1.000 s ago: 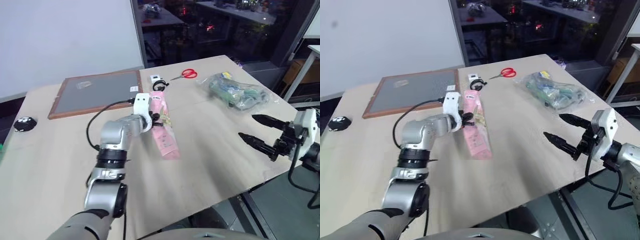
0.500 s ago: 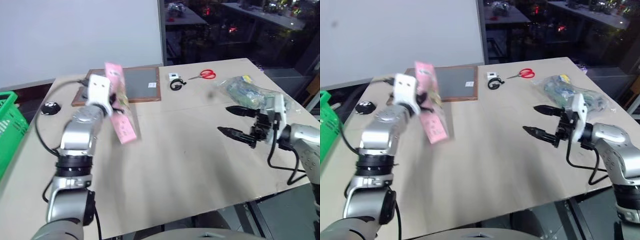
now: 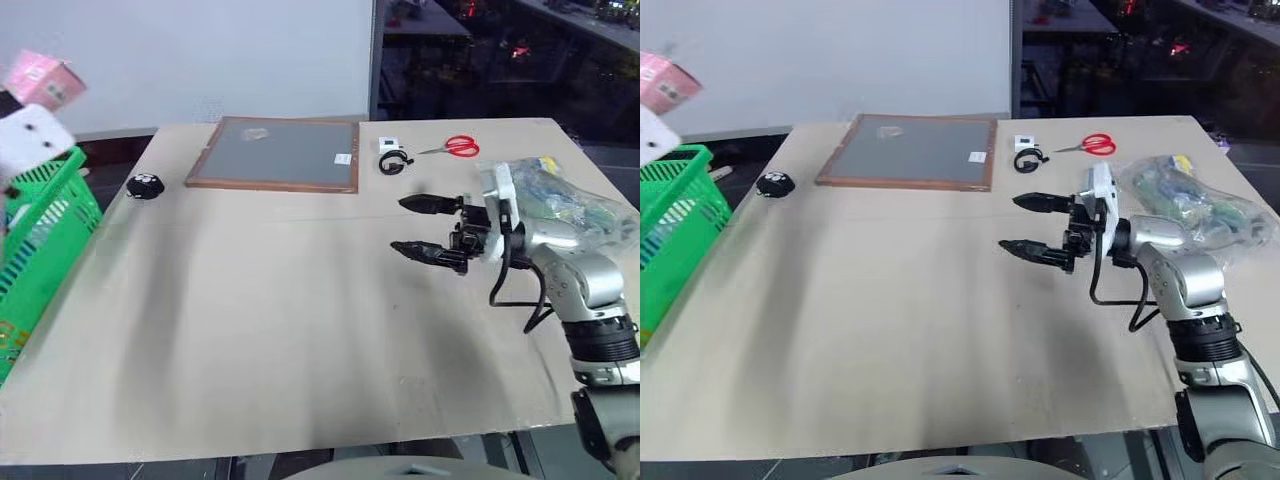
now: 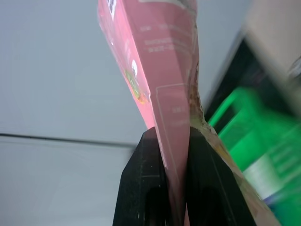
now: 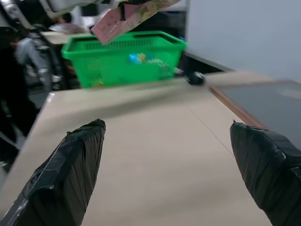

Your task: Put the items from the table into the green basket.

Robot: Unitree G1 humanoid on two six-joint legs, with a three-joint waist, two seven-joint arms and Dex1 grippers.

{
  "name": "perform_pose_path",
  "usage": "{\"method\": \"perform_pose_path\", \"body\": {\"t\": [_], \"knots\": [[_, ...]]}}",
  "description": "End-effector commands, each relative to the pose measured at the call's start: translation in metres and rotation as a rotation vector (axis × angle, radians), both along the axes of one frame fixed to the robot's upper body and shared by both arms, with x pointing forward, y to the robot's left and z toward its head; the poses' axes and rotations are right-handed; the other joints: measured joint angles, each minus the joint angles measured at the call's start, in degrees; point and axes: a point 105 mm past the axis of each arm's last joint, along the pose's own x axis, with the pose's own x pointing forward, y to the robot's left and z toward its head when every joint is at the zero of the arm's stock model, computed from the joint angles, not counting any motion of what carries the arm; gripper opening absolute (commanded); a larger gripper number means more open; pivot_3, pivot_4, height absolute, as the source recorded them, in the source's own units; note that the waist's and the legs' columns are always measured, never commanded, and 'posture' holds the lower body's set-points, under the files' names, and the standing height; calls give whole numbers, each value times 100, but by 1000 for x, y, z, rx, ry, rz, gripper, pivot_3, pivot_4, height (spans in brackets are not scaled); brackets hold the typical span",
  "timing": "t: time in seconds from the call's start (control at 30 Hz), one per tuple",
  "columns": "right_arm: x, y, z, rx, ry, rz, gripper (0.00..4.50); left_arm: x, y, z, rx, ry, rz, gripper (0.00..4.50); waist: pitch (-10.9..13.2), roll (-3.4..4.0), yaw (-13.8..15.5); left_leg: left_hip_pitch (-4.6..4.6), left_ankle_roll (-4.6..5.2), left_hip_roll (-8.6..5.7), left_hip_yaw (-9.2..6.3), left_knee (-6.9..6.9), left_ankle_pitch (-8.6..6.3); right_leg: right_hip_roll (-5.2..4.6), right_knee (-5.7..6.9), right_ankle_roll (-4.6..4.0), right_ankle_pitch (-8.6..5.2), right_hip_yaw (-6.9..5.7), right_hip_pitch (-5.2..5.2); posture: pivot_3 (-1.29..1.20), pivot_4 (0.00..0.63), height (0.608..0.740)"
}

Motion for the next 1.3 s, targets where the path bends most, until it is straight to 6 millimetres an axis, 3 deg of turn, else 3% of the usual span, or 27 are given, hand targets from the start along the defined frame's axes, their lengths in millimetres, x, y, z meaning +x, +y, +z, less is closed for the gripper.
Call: {"method": "perform_pose_path", "body": {"t": [0.03,0.3,0.6,0.63,0.7,0.73,0.77,0.9,0.93,1.0,1.13,1.23,1.3], "knots": [[-7,9,12,23,-42,57,4500,-20,18,27,126,-29,74,10,0,0,65,3,0,-1,1,1,0,0,5,0,0,0,3,190,0,740],[-11,20,17,40,-50,101,4500,-44,58,23,216,44,202,10,-9,-14,173,22,-15,5,0,21,13,10,48,-1,-2,-6,10,196,0,740],[-12,21,19,49,-55,89,4500,-31,72,-5,170,54,199,10,-20,-32,243,36,-22,6,-1,23,18,14,61,-3,-1,-6,19,183,0,740],[-12,20,19,48,-54,86,4500,-28,72,-6,162,48,199,996,-22,-35,246,37,-22,6,-1,23,18,14,60,-3,0,-7,20,183,0,740],[-12,20,19,48,-54,81,4500,-26,74,-8,159,43,211,1821,-28,-46,236,38,-22,6,-2,23,18,14,63,-5,1,-8,20,172,0,740],[-12,19,19,48,-55,79,4500,-27,77,-9,144,39,227,1990,-32,-52,228,38,-22,6,-2,23,18,14,63,-8,3,-8,20,172,0,740],[-12,19,19,48,-56,77,4500,-28,79,-9,123,32,238,2690,-35,-57,218,38,-22,6,-2,23,18,14,63,-9,4,-7,20,163,0,740],[-12,18,19,50,-56,68,4500,-27,79,-4,121,-7,236,4467,-37,-58,185,38,-22,7,0,23,18,14,63,-9,4,-7,19,161,0,740],[-12,17,18,49,-56,66,4500,-26,77,-3,112,-24,222,4467,-36,-57,188,40,-22,7,0,23,18,13,63,-9,4,-7,19,161,0,740],[-11,16,17,45,-54,59,4500,-19,72,-5,-5,-101,160,4467,-36,-57,193,41,-22,7,-1,23,18,14,66,-9,4,-7,19,162,0,740],[-10,11,12,32,-46,36,4500,8,41,-31,-486,-249,-83,4467,-39,-55,233,52,-23,7,-1,25,18,11,71,-10,4,-9,30,170,0,740],[-6,-1,1,3,-31,-19,4500,24,-12,-59,-818,-255,-353,4467,-48,-39,232,64,-24,6,3,26,19,4,70,-12,5,-7,43,167,0,740],[-1,-12,-11,-25,-28,-88,4500,19,-52,-85,-949,-190,-490,4467,-54,-45,207,68,-24,8,9,26,19,-1,64,-15,8,1,48,160,0,740]]}}
